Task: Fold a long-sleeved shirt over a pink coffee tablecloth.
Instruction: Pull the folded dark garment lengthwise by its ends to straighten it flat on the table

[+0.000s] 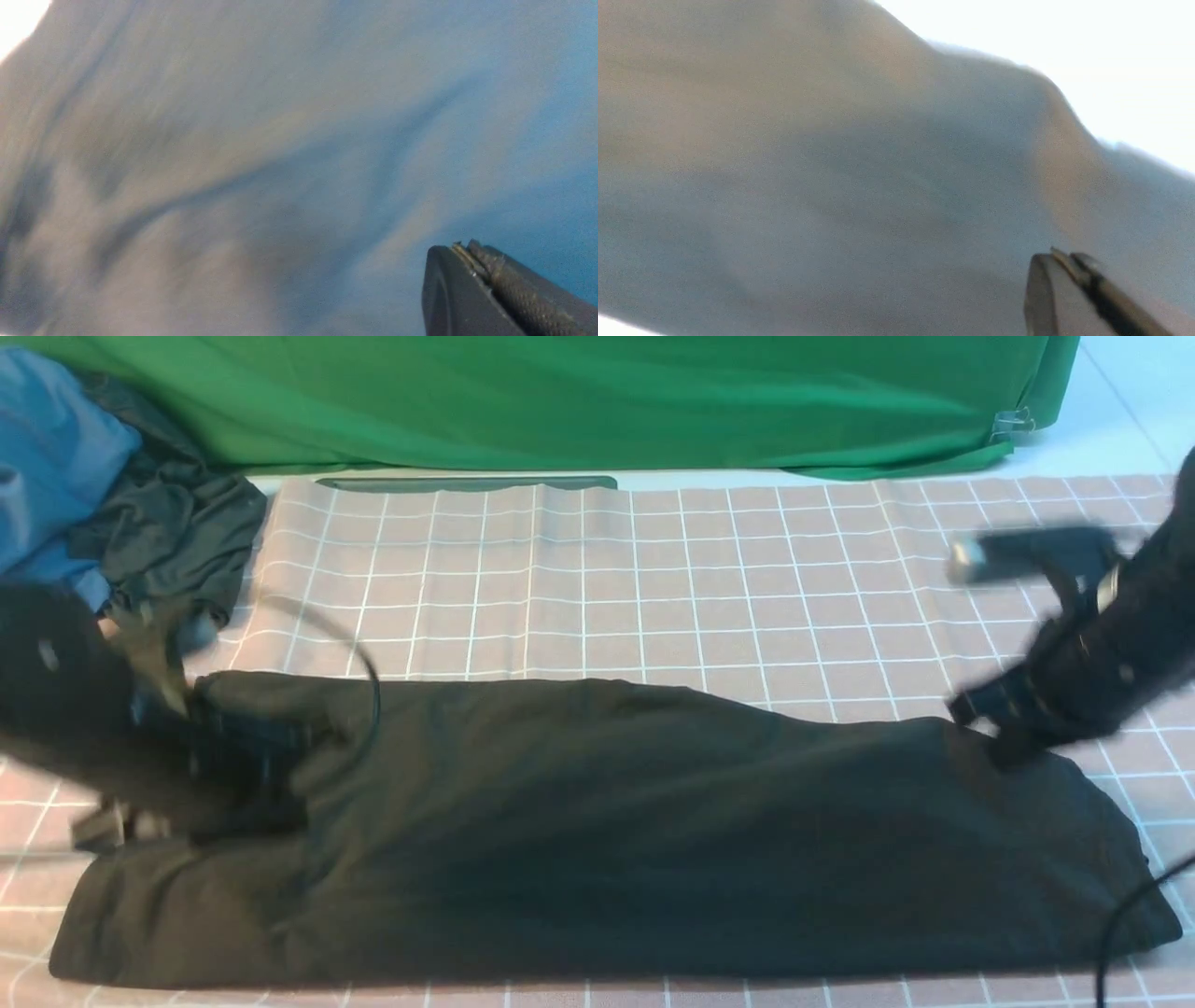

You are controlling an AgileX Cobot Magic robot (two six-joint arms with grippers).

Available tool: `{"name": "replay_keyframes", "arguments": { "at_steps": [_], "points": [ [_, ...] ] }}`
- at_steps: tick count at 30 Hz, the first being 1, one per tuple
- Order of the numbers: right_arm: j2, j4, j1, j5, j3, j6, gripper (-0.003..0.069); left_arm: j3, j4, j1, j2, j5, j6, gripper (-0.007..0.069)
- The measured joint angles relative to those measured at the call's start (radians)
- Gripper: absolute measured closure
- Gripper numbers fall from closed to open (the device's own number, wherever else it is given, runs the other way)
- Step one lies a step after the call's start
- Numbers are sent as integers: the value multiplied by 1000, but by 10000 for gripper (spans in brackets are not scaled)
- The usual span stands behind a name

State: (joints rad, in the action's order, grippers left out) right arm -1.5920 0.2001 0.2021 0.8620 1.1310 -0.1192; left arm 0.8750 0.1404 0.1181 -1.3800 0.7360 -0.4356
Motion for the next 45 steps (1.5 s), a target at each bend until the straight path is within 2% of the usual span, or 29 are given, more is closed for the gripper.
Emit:
{"name": "replay_keyframes", "arguments": {
  "at_steps": [3, 7, 13, 15, 22, 30, 34, 37, 40, 42, 45],
  "points": [
    [-9, 78, 34, -17, 62, -39, 603, 131, 9, 0, -43, 35, 2, 611],
    [-106, 100, 96, -22, 167, -45, 613, 279, 79, 16, -159, 48, 66, 611],
    [-282, 112, 157, -17, 247, -45, 613, 297, 173, 73, -291, 76, 183, 611],
    [-324, 94, 160, 5, 247, -34, 613, 275, 175, 78, -308, 71, 187, 611],
    [-383, -127, 160, 29, 212, 119, 611, 175, 150, 81, -313, 25, 189, 611],
    [-339, -224, 148, 43, 208, 143, 566, 175, 145, 81, -310, 22, 199, 611],
    [-217, -267, 83, 130, 197, 149, 545, 175, 133, 81, -270, 25, 212, 611],
    [-130, -237, 39, 137, 153, 150, 538, 175, 130, 81, -220, 26, 212, 611],
    [-67, -141, 27, 65, 76, 113, 537, 175, 133, 81, -153, 27, 213, 611],
    [-55, -47, 42, -49, 5, 69, 536, 175, 136, 81, -116, 33, 214, 611],
    [-92, 19, 65, -168, -44, 48, 536, 175, 136, 81, -86, 44, 214, 611]
  ]
}}
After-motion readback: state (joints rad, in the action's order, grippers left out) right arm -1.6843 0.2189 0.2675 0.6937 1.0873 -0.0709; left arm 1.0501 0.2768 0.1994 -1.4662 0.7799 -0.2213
